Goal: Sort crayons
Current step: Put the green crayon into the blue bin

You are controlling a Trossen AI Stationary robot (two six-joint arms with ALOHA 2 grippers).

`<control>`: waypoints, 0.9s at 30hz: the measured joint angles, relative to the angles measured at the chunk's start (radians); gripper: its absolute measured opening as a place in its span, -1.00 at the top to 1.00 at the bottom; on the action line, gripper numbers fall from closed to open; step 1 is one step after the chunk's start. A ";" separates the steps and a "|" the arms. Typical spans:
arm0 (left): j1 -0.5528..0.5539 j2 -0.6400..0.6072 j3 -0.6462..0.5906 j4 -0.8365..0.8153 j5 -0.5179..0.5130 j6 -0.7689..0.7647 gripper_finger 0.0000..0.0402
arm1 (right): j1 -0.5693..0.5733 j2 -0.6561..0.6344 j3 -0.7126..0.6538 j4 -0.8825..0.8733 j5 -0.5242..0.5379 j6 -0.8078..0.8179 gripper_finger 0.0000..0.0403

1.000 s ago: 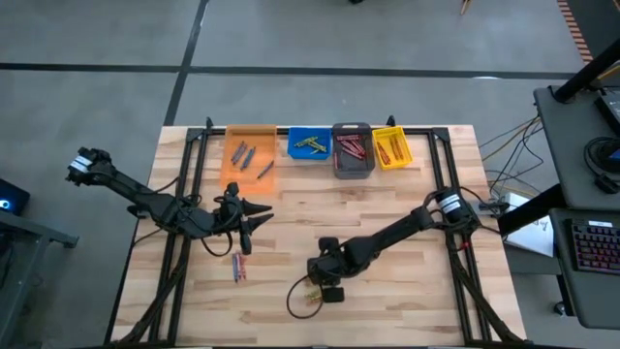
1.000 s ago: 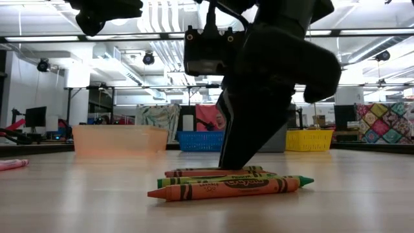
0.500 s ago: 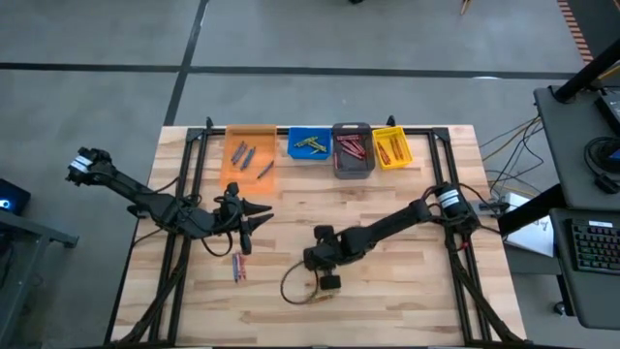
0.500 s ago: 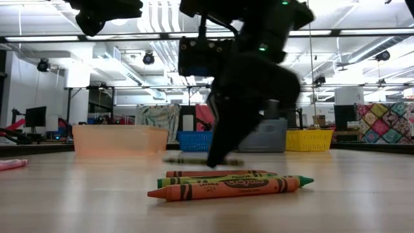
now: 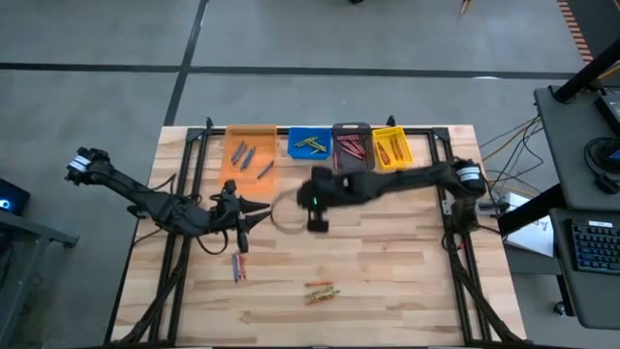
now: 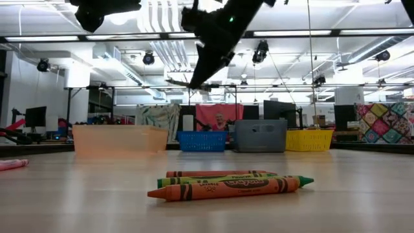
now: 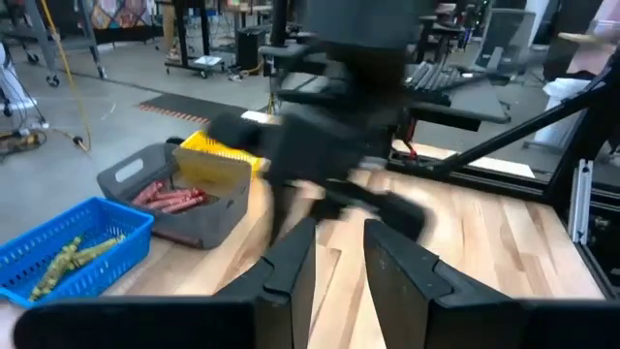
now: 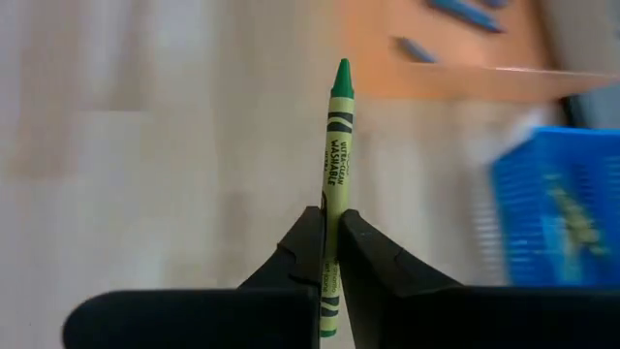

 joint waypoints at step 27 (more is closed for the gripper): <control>0.078 -0.121 0.000 -0.013 -0.288 0.342 0.63 | -0.577 0.200 0.072 0.179 -0.281 -0.428 0.94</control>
